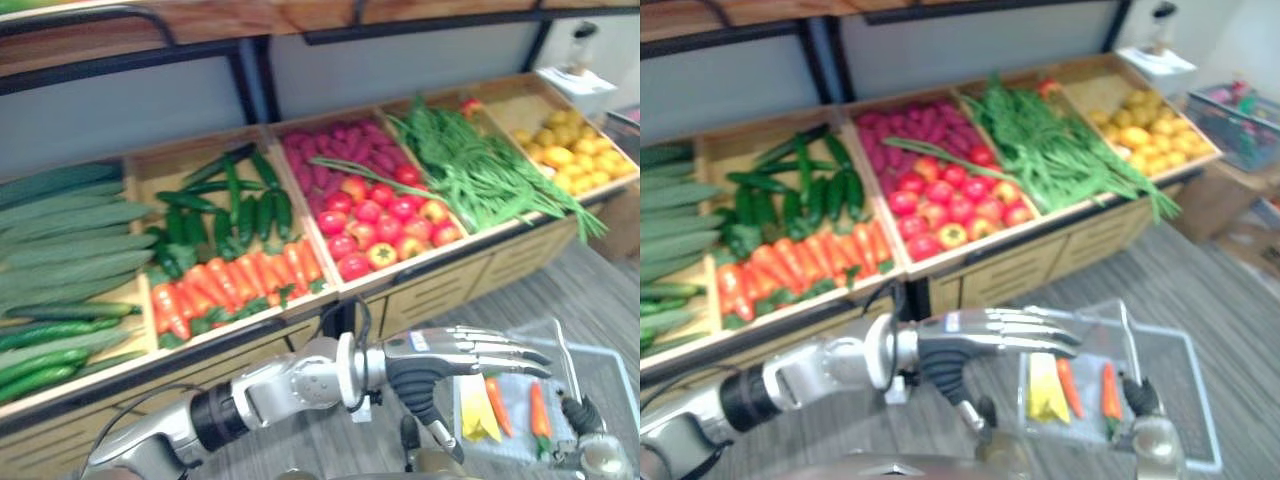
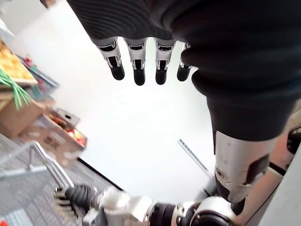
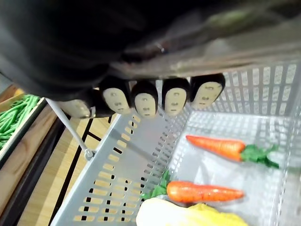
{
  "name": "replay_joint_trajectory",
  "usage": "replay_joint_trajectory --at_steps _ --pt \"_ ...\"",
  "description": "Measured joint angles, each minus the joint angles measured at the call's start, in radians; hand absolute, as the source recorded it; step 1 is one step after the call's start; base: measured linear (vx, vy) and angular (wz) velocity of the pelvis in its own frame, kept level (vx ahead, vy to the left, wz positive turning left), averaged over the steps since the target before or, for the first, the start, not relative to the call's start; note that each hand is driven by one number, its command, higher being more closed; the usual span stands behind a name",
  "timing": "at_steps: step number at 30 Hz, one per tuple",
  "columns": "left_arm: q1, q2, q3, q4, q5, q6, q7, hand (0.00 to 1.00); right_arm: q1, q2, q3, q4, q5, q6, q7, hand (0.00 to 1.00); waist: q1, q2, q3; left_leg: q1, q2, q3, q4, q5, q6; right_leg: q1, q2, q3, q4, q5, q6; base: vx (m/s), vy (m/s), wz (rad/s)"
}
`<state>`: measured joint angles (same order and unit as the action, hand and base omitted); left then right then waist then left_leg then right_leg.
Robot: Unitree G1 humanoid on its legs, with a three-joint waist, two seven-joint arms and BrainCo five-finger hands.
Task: Pick vegetable in the basket
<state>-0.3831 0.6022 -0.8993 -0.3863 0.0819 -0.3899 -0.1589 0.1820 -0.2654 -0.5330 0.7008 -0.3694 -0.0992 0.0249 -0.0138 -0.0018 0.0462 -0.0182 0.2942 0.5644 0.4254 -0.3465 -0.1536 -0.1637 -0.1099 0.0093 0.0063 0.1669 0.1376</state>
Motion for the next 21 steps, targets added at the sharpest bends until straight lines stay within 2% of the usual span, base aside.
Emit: replay_joint_trajectory --at_steps 3,5,6,7,8,9,10,11,12,14,18,21 --pt "0.103 0.025 0.137 -0.061 0.0 0.001 0.008 0.0 0.028 0.05 -0.05 0.044 0.027 0.007 -0.028 1.0 0.022 0.002 -0.01 -0.048 -0.031 -0.095 -0.005 0.014 0.025 0.019 -0.042 -0.09 0.011 -0.017 0.008 -0.03 0.047 0.94" --pt "0.264 0.018 0.318 -0.081 0.0 0.006 0.039 0.0 0.047 0.084 -0.06 0.084 0.061 0.006 -0.043 1.0 0.033 0.0 -0.029 -0.071 -0.055 -0.153 -0.021 0.028 0.039 0.032 -0.063 -0.142 0.011 -0.029 0.003 0.03 0.047 0.73" --pt "0.302 0.009 0.364 -0.081 0.0 0.011 0.047 0.0 0.05 0.095 -0.059 0.099 0.065 0.006 -0.044 1.0 0.042 -0.004 -0.033 -0.071 -0.062 -0.165 -0.032 0.035 0.039 0.036 -0.066 -0.149 0.01 -0.032 0.0 0.06 0.009 0.53" --pt "0.382 -0.016 0.455 -0.08 0.0 0.02 0.062 0.0 0.053 0.119 -0.058 0.131 0.065 0.005 -0.043 1.0 0.051 -0.022 -0.039 -0.073 -0.073 -0.179 -0.057 0.05 0.042 0.039 -0.071 -0.165 0.006 -0.036 -0.003 0.07 -0.028 0.53" --pt "0.458 -0.057 0.538 -0.073 0.002 0.033 0.082 0.0 0.047 0.137 -0.058 0.17 0.065 0.003 -0.047 1.0 0.053 -0.023 -0.048 -0.077 -0.089 -0.207 -0.081 0.065 0.042 0.05 -0.074 -0.181 -0.007 -0.043 -0.006 0.07 -0.034 0.56" --pt "0.494 -0.088 0.576 -0.063 0.005 0.039 0.09 0.0 0.042 0.139 -0.059 0.195 0.065 0.003 -0.05 1.0 0.056 -0.035 -0.05 -0.083 -0.097 -0.221 -0.094 0.074 0.046 0.05 -0.078 -0.193 -0.01 -0.046 -0.009 0.08 -0.029 0.6" --pt "0.549 -0.153 0.64 -0.031 0.016 0.048 0.102 0.0 0.026 0.146 -0.075 0.242 0.066 0.003 -0.058 1.0 0.062 -0.026 -0.06 -0.085 -0.112 -0.244 -0.122 0.095 0.042 0.055 -0.084 -0.208 -0.016 -0.051 -0.014 0.08 -0.026 0.58" --pt "0.589 -0.233 0.709 0.035 0.045 0.055 0.119 0.0 0.008 0.148 -0.095 0.284 0.067 0.003 -0.062 1.0 0.066 -0.033 -0.061 -0.083 -0.128 -0.269 -0.153 0.121 0.048 0.064 -0.091 -0.229 -0.026 -0.051 -0.014 0.08 -0.027 0.58" --pt "0.601 -0.27 0.742 0.081 0.054 0.062 0.122 0.0 0.005 0.146 -0.1 0.3 0.067 0.003 -0.062 1.0 0.069 -0.036 -0.064 -0.084 -0.133 -0.279 -0.169 0.133 0.052 0.065 -0.093 -0.238 -0.027 -0.051 -0.014 0.07 -0.03 0.56" --pt "0.633 -0.385 0.887 0.258 0.098 0.108 0.157 0.0 -0.014 0.145 -0.118 0.338 0.07 -0.001 -0.061 1.0 0.073 -0.032 -0.076 -0.083 -0.152 -0.315 -0.222 0.168 0.051 0.067 -0.096 -0.263 -0.028 -0.061 -0.011 0.07 -0.029 0.46" --pt "0.647 -0.491 1.052 0.462 0.18 0.164 0.244 0.0 -0.027 0.147 -0.115 0.37 0.103 -0.016 -0.064 1.0 0.07 -0.033 -0.079 -0.07 -0.163 -0.381 -0.294 0.219 0.048 0.086 -0.093 -0.309 -0.028 -0.075 -0.032 0.06 -0.041 0.46" --pt "0.653 -0.527 1.122 0.573 0.209 0.197 0.324 0.0 -0.023 0.162 -0.092 0.374 0.117 -0.014 -0.076 1.0 0.07 -0.038 -0.085 -0.047 -0.166 -0.427 -0.325 0.242 0.048 0.122 -0.093 -0.345 -0.025 -0.081 -0.042 0.07 -0.01 0.52"
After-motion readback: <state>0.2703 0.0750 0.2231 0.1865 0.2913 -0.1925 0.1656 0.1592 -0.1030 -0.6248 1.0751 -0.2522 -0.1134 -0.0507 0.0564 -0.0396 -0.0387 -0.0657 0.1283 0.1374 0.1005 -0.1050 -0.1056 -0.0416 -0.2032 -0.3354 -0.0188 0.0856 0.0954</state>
